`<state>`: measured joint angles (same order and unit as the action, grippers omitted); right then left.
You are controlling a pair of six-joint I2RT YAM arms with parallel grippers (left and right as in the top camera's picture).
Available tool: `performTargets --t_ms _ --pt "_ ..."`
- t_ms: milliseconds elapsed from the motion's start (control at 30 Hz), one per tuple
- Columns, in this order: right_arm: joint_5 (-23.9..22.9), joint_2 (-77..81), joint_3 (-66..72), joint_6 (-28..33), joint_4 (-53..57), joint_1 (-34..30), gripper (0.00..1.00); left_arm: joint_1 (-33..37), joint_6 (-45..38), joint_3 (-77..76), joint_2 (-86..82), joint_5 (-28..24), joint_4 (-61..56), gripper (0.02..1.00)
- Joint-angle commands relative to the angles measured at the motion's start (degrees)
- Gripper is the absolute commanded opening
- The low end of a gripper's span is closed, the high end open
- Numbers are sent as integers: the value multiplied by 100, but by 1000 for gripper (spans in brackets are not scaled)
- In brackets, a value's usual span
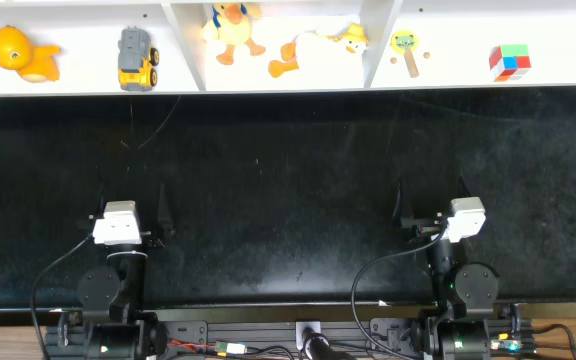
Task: Store Toys
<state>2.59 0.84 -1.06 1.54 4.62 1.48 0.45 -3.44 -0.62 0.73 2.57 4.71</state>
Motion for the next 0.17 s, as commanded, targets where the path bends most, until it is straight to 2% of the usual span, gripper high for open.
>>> performTargets --t_ms 33,167 --pt "35 -61 79 -28 -33 -39 996 -20 -107 13 -57 -13 9 998" --pt "35 -61 79 -28 -33 -39 996 -20 -107 13 -57 -13 9 998"
